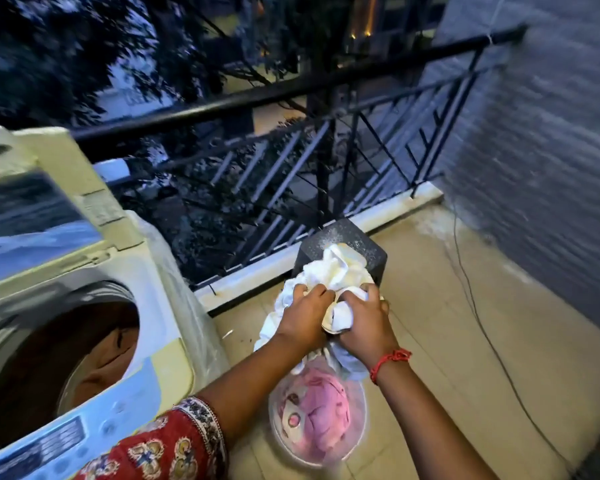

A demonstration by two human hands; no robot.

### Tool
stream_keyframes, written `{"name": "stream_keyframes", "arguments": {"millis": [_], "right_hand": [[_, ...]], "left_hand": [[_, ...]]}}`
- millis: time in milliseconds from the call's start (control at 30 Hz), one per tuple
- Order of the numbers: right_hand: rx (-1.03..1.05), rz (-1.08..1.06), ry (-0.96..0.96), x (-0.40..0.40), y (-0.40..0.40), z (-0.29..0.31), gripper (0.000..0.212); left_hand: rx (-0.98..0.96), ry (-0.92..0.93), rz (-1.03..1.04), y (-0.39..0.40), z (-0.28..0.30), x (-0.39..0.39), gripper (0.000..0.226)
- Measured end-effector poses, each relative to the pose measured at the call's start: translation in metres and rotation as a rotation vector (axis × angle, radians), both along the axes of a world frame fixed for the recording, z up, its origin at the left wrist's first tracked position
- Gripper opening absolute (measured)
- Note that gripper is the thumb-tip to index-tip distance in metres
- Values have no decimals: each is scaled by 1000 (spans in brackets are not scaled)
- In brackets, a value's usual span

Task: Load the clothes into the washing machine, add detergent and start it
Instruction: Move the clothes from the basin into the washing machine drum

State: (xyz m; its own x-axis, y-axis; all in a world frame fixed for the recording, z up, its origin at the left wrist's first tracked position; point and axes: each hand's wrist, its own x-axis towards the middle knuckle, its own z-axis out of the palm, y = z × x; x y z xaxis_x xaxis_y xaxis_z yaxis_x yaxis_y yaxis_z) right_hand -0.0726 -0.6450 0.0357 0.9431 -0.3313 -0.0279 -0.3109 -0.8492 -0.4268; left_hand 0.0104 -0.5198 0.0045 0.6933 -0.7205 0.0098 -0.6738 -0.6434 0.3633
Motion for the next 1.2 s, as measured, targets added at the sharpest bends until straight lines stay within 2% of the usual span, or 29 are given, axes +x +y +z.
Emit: {"name": "stream_keyframes", "arguments": {"millis": [133, 233, 467, 700, 867, 967, 1200], "right_hand": [[-37, 110, -80, 31, 39, 55, 38], [-57, 203, -131, 50, 82, 84, 36], [-9, 491, -176, 90, 220, 120, 35], [15, 667, -224, 113, 372, 135, 33], [41, 749, -216, 134, 454, 129, 39], [47, 742, -189, 145, 486, 112, 38], [3, 760, -65, 165, 522, 79, 39]], "left_hand": [[-75, -95, 98, 47, 66, 11, 26], [-91, -202, 181, 94, 99, 16, 22], [-51, -315, 414, 243, 136, 18, 25], [-24, -360, 584, 395, 145, 24, 28], [-36, -336, 699, 475, 132, 33, 26], [-37, -317, 707, 505, 127, 35, 28], [-11, -135, 728, 542, 87, 53, 36]]}}
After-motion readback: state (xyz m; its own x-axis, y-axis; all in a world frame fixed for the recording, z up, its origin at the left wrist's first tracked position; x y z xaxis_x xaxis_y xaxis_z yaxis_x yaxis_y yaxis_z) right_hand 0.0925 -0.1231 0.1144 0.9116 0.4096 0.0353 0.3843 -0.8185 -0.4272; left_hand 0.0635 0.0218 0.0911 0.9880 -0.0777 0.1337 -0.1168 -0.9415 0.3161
